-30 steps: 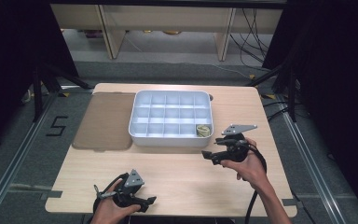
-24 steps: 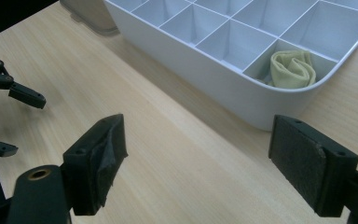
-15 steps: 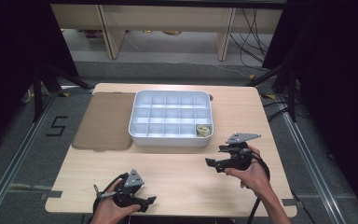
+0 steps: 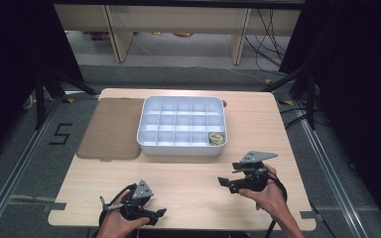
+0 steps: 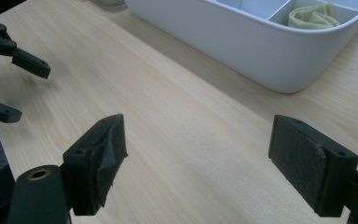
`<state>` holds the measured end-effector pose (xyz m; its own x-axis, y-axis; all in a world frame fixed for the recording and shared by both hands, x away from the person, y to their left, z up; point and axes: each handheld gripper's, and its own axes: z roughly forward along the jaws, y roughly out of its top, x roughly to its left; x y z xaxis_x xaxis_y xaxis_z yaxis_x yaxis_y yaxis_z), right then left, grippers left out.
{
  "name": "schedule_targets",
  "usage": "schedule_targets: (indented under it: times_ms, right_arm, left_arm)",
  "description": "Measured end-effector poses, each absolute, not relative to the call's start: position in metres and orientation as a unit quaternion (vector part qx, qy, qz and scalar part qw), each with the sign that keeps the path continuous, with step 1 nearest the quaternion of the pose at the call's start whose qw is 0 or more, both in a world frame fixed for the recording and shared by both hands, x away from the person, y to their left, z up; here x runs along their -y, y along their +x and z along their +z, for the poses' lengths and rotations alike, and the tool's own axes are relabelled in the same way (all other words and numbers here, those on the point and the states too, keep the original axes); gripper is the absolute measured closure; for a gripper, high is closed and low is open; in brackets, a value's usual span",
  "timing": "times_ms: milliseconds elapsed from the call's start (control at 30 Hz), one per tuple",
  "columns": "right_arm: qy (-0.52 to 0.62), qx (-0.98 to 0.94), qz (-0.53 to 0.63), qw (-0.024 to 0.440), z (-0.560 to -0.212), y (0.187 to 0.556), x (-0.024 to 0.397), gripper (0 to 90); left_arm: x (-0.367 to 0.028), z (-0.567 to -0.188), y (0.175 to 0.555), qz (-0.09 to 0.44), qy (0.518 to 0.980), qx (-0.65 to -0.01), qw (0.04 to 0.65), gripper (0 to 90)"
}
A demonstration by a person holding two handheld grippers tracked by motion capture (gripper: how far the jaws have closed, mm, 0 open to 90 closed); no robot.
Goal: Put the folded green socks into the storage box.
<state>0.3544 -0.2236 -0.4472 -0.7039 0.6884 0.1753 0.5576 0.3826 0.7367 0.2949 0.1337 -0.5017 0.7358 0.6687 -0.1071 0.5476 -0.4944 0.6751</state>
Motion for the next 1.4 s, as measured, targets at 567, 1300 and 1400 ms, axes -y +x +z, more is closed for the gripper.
schedule_targets:
  times_ms: [567,1300,1400]
  right_arm:
    - [0.373,-0.837,0.395,0.069,-0.469,0.339,0.222,20.2]
    - [0.373,-0.84,0.389,0.061,-0.482,0.323,0.229,19.2]
    - [0.371,-0.84,0.391,0.062,-0.483,0.319,0.23,18.2]
  left_arm:
    - [-0.134,-0.5,0.296,0.084,0.859,-0.354,0.359,25.7]
    - [-0.134,-0.5,0.295,0.089,0.86,-0.352,0.36,25.7]
    - [-0.133,-0.5,0.294,0.085,0.859,-0.351,0.363,25.7]
